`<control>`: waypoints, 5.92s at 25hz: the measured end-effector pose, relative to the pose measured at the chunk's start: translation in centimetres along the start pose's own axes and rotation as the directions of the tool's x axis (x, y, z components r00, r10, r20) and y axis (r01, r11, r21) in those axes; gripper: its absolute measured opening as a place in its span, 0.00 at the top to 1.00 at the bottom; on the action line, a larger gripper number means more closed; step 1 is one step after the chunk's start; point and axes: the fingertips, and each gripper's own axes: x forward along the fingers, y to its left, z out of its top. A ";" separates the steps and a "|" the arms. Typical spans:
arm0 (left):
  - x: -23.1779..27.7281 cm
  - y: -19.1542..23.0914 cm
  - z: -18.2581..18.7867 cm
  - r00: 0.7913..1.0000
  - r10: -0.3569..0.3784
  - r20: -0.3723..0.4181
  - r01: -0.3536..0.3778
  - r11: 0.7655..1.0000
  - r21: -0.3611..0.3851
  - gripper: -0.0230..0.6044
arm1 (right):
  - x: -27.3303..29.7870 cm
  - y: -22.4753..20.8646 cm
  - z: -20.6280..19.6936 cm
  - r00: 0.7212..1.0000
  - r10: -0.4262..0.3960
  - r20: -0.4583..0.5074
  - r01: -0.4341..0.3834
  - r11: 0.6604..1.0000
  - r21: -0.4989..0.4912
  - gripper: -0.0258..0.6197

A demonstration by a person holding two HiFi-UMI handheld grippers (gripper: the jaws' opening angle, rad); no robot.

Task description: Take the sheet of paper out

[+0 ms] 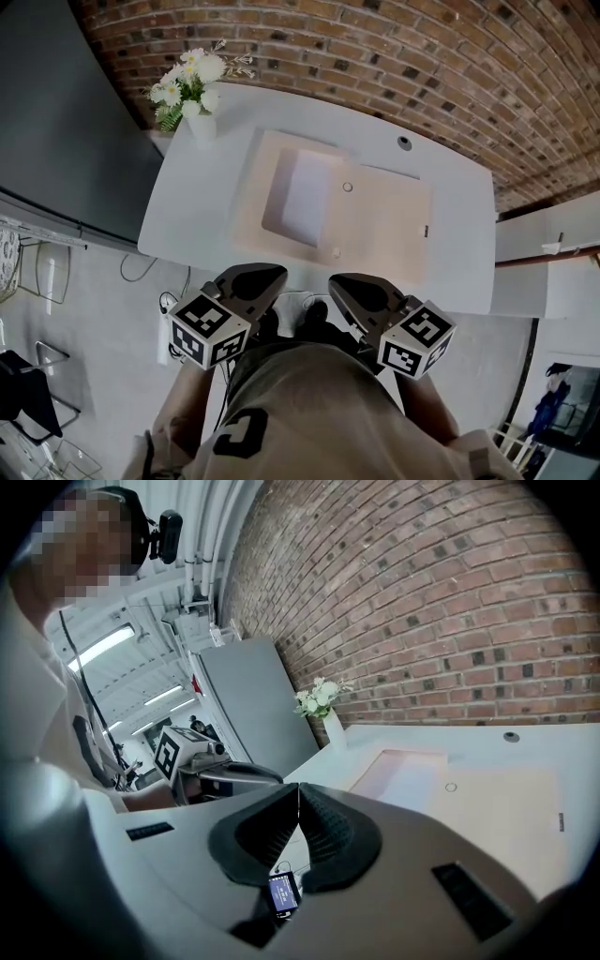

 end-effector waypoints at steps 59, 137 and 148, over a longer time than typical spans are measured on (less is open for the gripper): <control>5.4 4.5 4.2 0.995 0.104 0.003 -0.104 0.994 -0.017 0.94 | 4.0 -12.5 -3.4 0.960 0.178 -0.217 -0.108 0.948 0.300 0.92; 2.9 8.7 4.0 0.988 0.147 -0.039 -0.149 0.987 -0.052 0.94 | 18.0 -25.4 -7.7 0.984 0.176 -0.040 -0.050 0.478 0.877 0.55; 2.8 9.7 4.5 0.987 0.156 -0.037 -0.158 0.986 -0.050 0.94 | 19.5 -27.8 -6.1 0.989 0.125 -0.078 -0.004 0.552 0.834 0.62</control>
